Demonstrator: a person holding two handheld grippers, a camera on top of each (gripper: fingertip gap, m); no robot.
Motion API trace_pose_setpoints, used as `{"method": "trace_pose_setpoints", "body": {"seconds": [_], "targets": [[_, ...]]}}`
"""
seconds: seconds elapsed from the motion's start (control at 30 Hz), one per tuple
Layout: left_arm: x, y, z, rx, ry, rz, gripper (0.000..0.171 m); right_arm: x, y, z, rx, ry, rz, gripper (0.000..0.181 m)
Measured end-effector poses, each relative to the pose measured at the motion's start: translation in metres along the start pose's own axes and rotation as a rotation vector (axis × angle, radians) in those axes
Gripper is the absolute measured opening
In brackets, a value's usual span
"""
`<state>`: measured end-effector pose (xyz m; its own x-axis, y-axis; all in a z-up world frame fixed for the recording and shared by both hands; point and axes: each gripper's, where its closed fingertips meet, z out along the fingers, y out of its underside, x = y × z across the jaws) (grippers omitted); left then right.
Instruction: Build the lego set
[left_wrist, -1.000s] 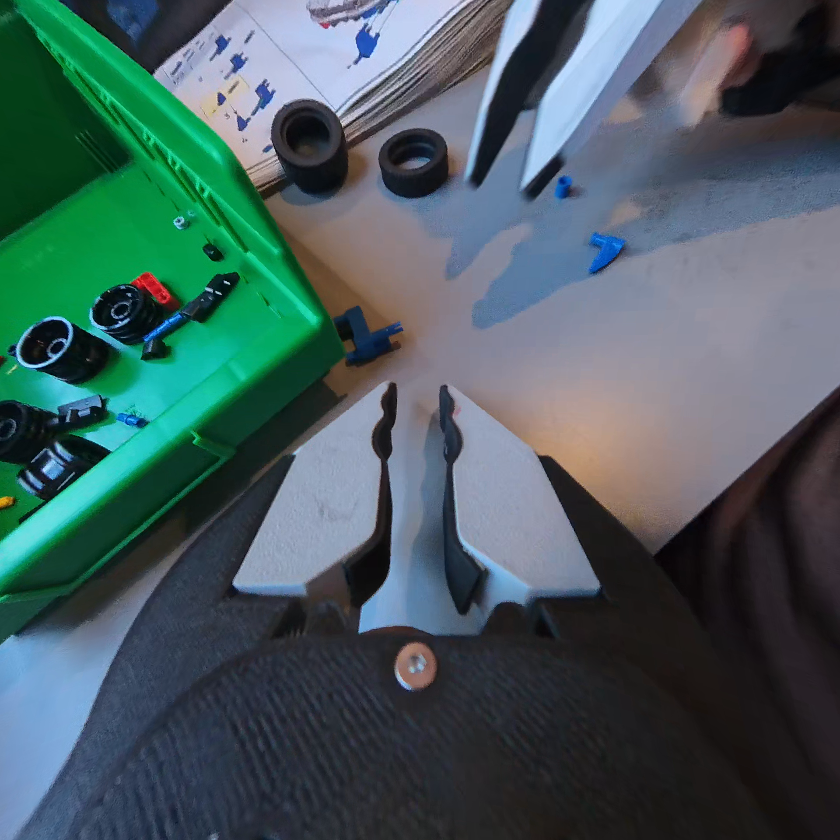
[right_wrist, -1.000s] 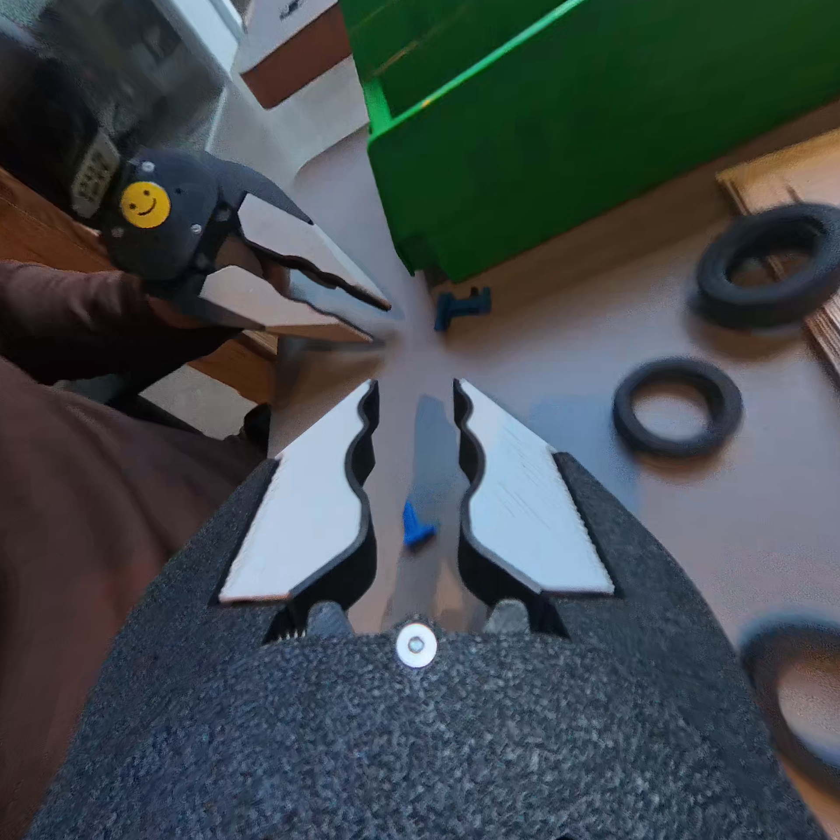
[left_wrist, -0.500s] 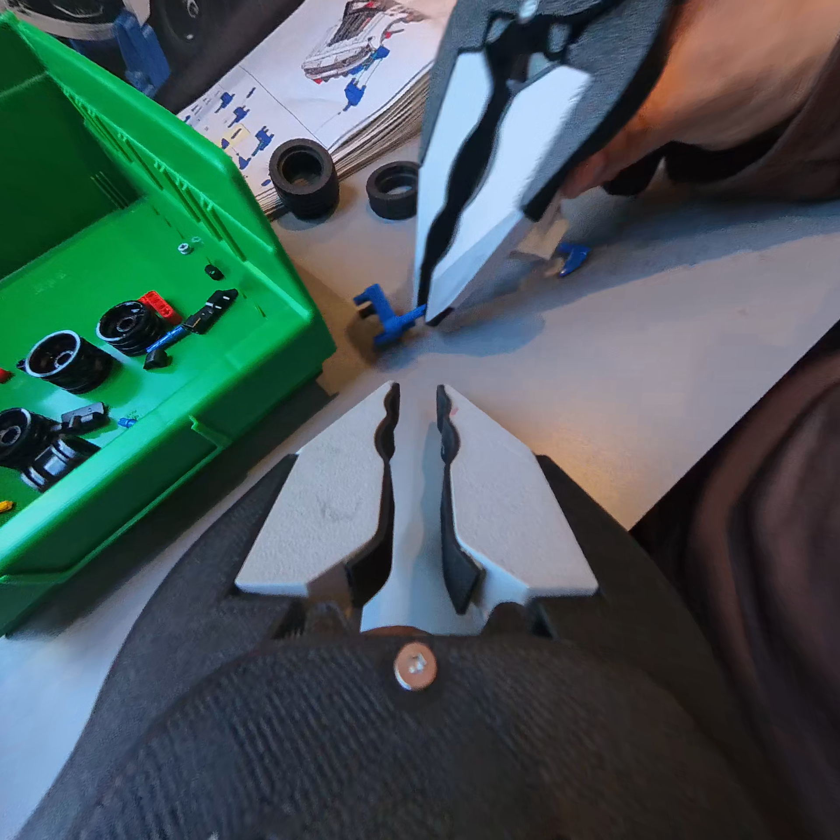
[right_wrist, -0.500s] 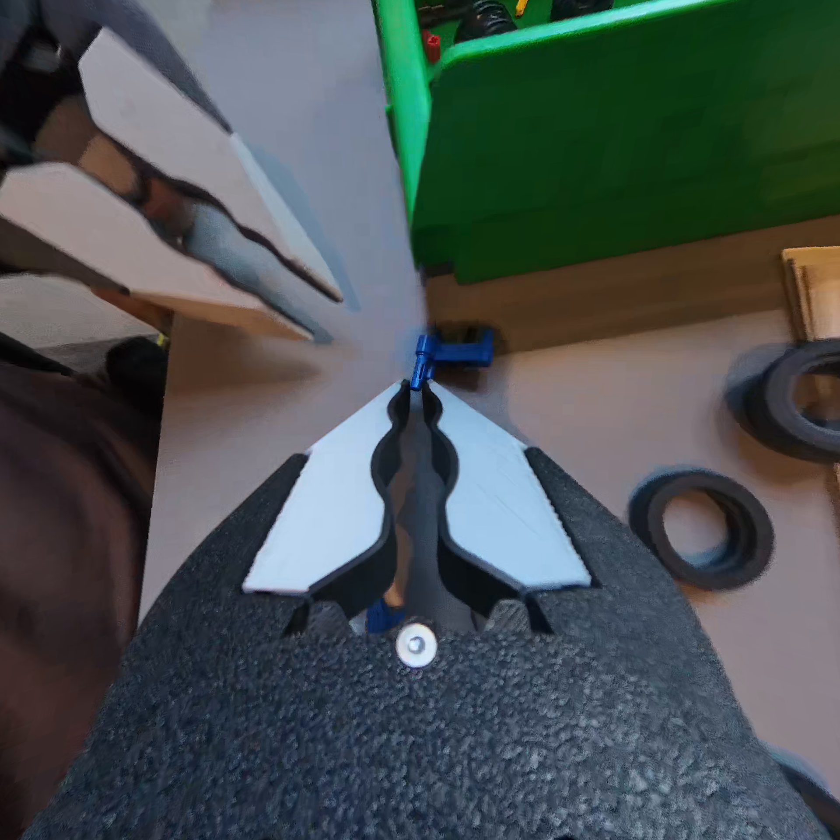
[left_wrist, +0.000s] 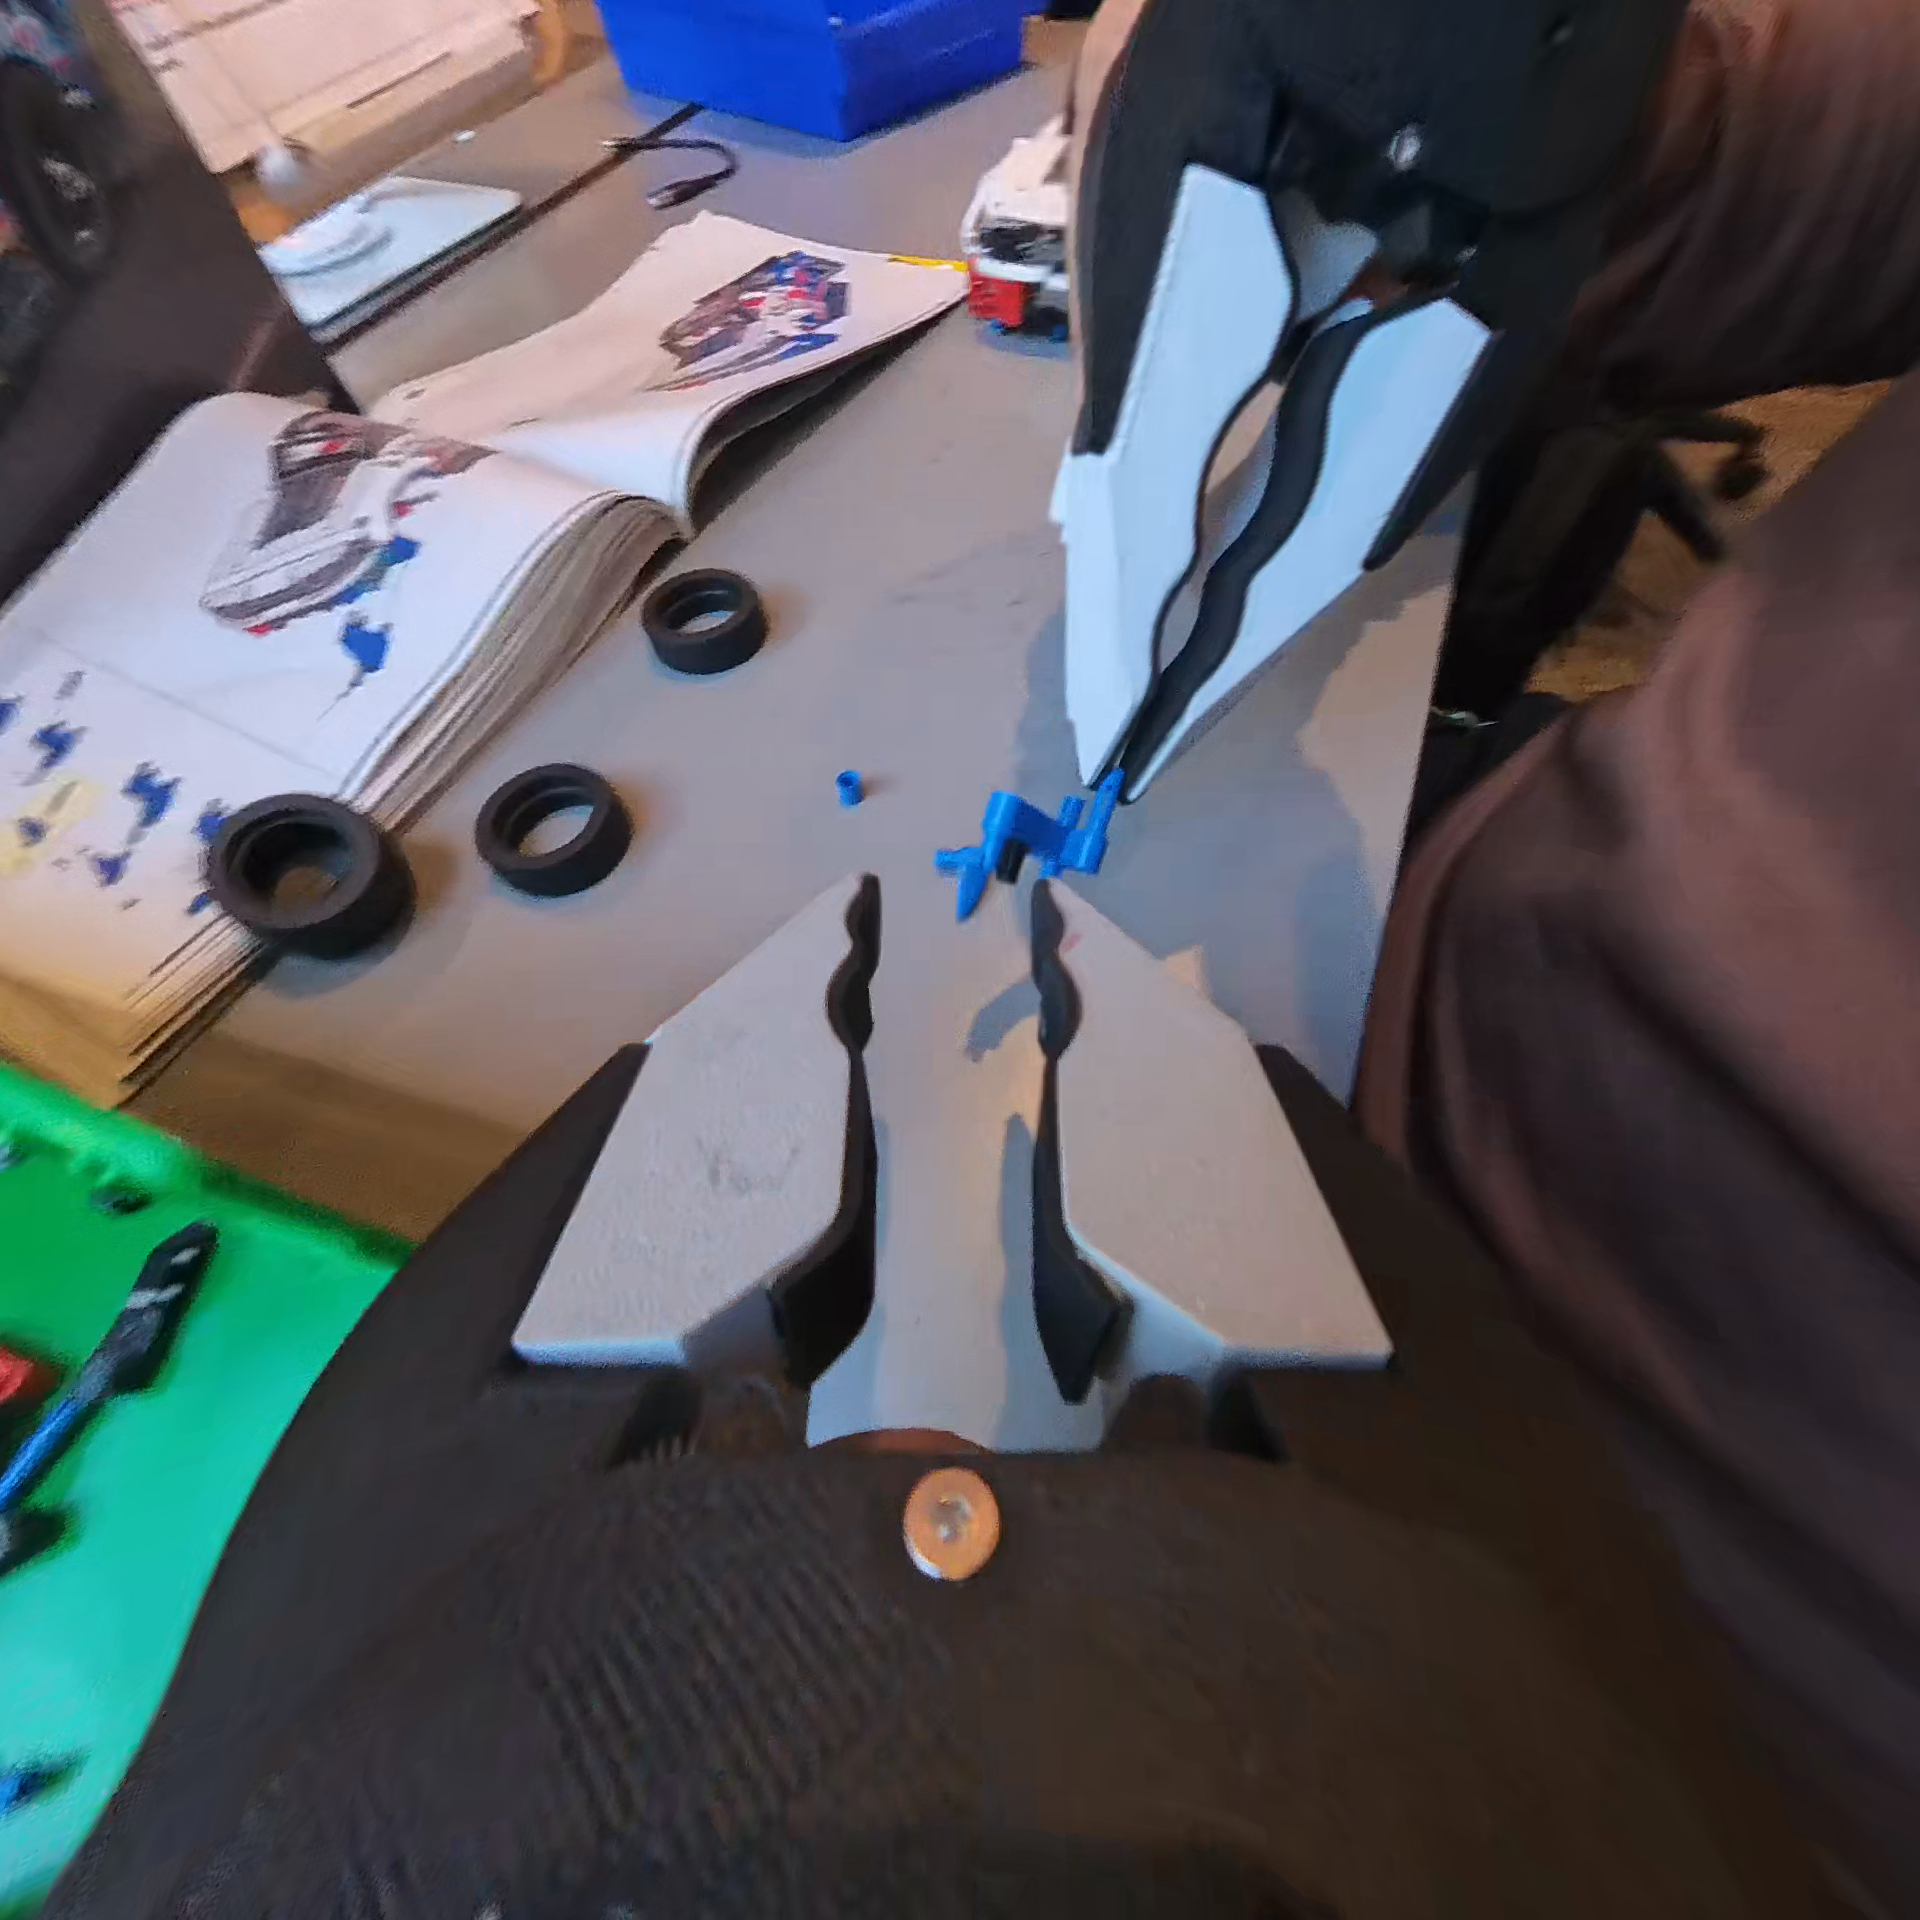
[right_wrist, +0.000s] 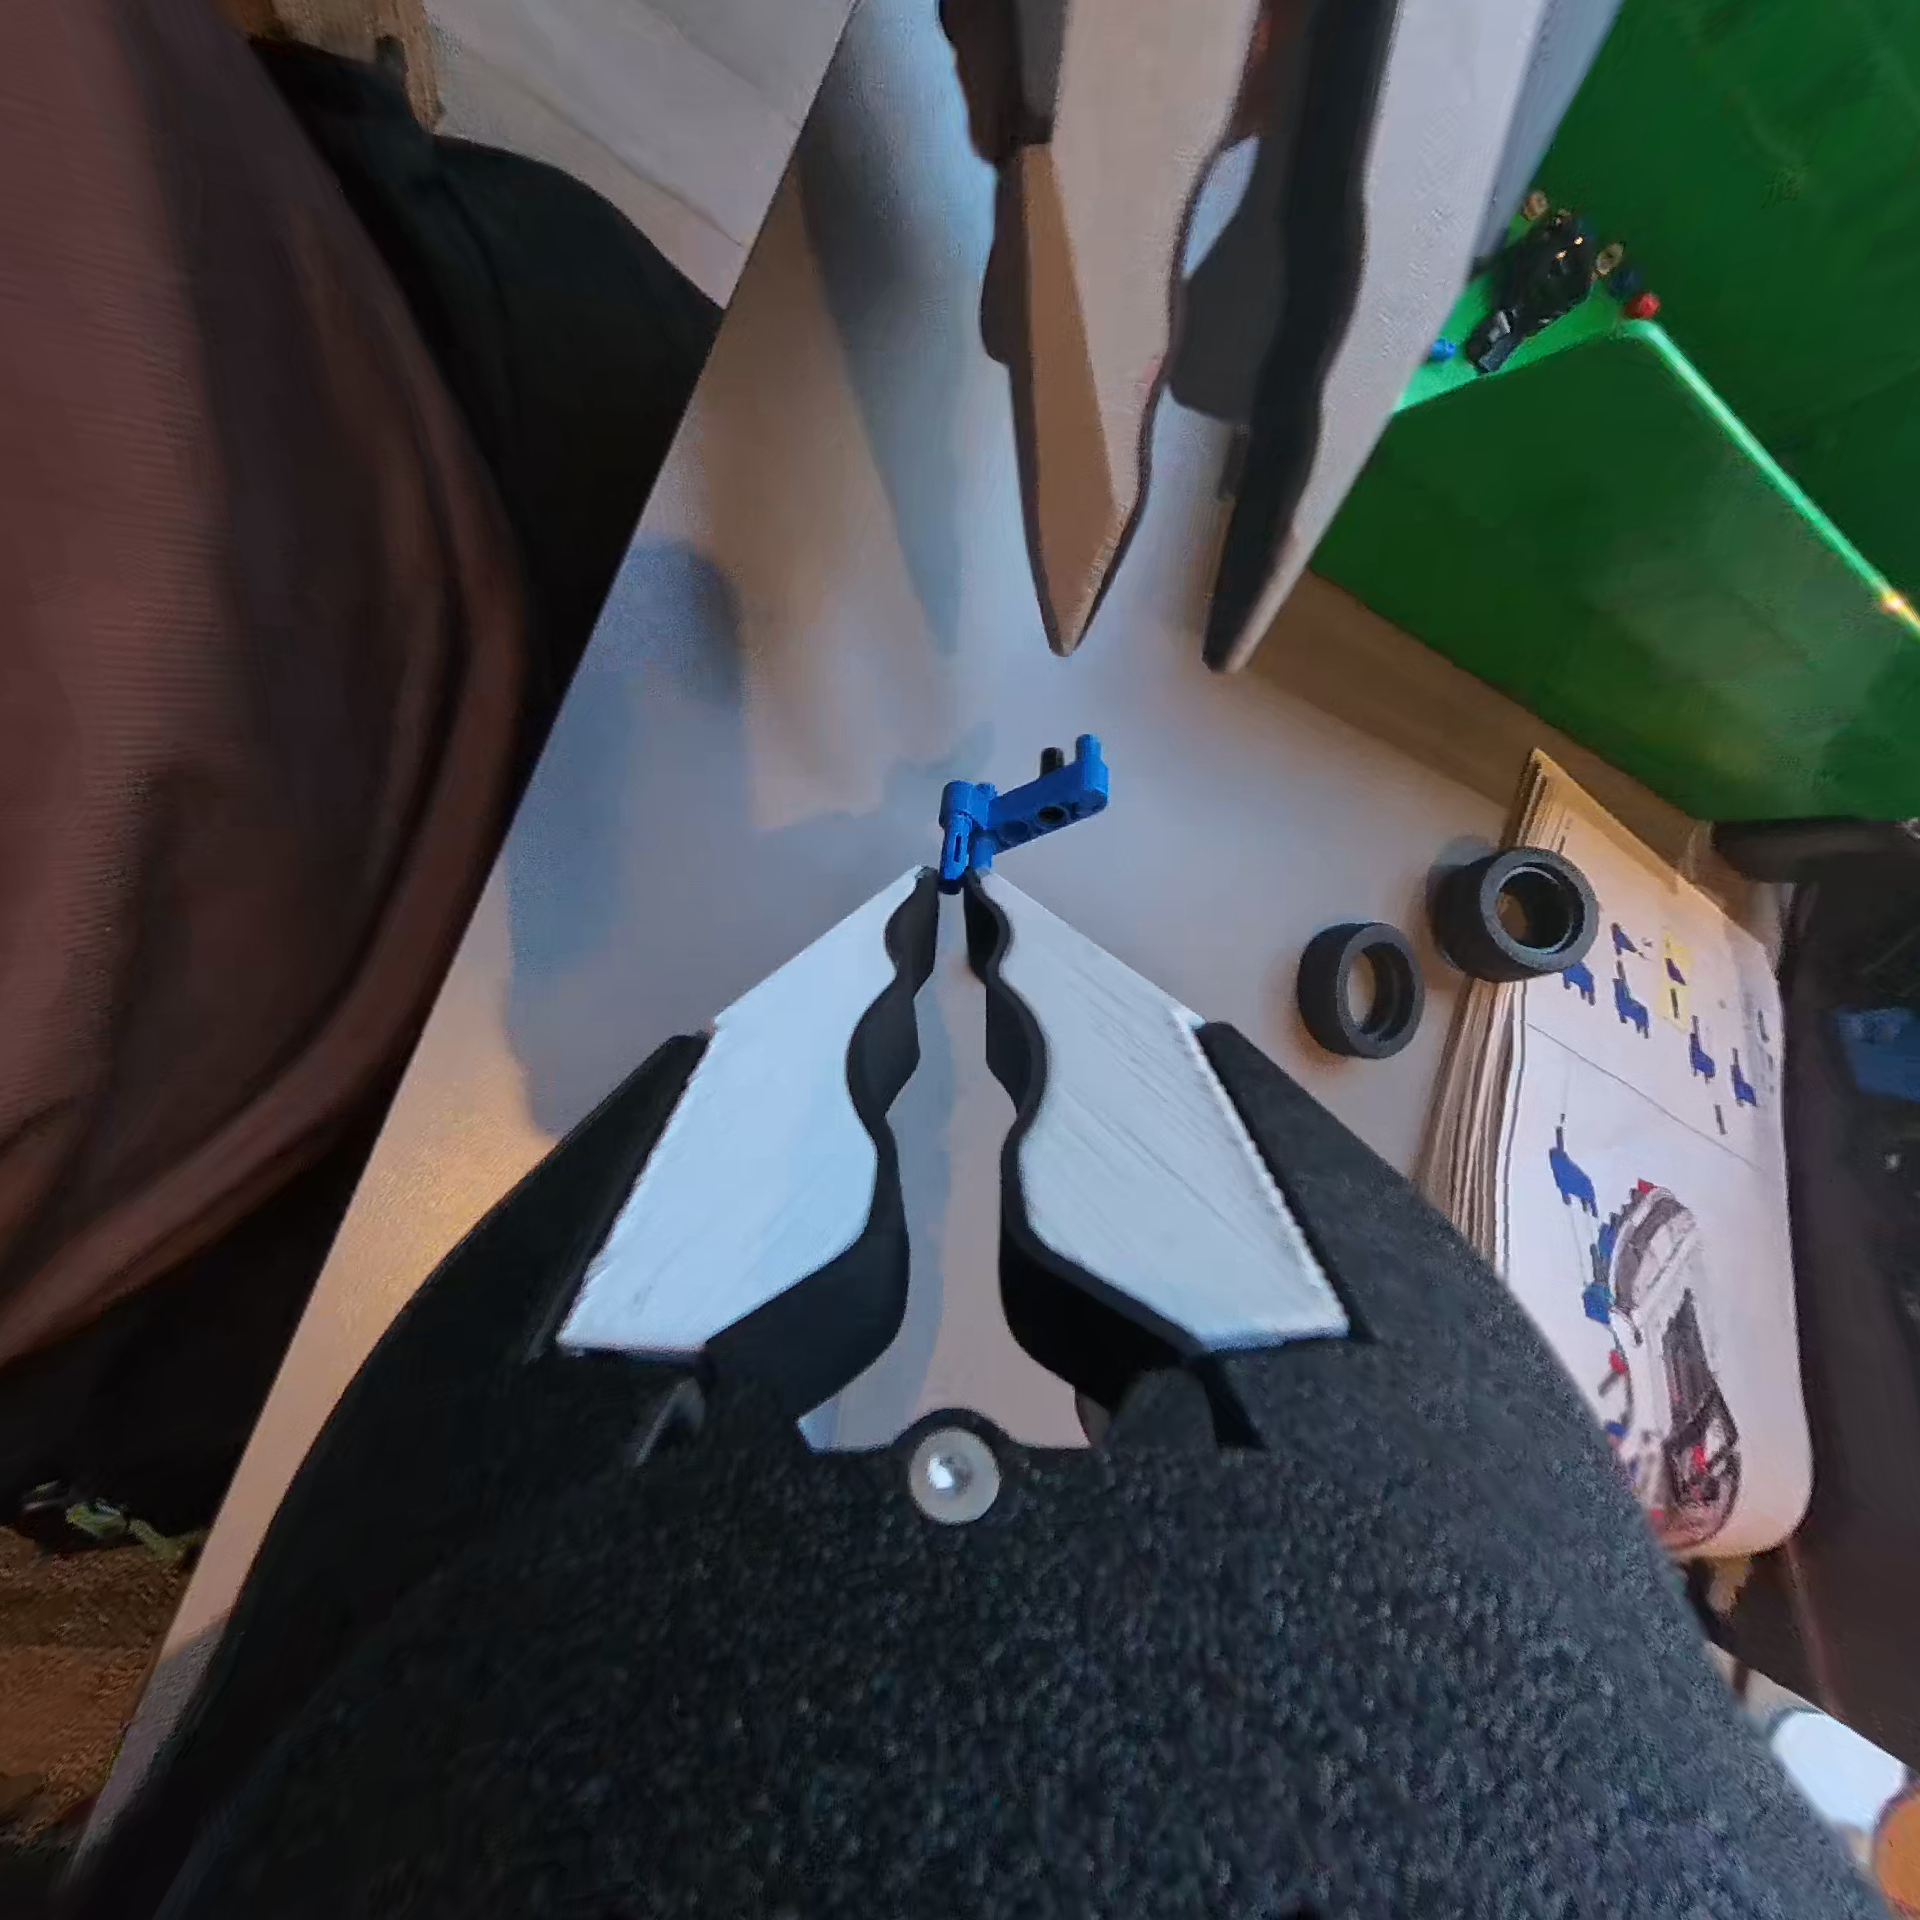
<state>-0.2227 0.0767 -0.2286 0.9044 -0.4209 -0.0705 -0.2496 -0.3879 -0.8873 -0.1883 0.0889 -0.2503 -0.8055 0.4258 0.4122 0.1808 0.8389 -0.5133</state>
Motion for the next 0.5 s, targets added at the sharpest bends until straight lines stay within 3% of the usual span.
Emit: {"method": "trace_pose_setpoints", "body": {"seconds": [0.13, 0.43, 0.47, 0.5], "targets": [[0.010, -0.010, 0.014, 0.001, 0.133, -0.071, 0.029, -0.009, 0.004, -0.002, -0.013, 0.011, -0.032, 0.005], [0.018, -0.001, 0.032, -0.079, 0.232, -0.070, 0.021, -0.006, 0.007, -0.004, 0.006, 0.064, -0.067, 0.005], [0.018, 0.000, 0.033, -0.083, 0.231, -0.066, 0.020, -0.006, 0.007, -0.004, 0.008, 0.068, -0.072, 0.005], [0.019, 0.000, 0.033, -0.083, 0.236, -0.053, 0.008, -0.005, 0.007, -0.004, 0.012, 0.072, -0.078, 0.005]]}}
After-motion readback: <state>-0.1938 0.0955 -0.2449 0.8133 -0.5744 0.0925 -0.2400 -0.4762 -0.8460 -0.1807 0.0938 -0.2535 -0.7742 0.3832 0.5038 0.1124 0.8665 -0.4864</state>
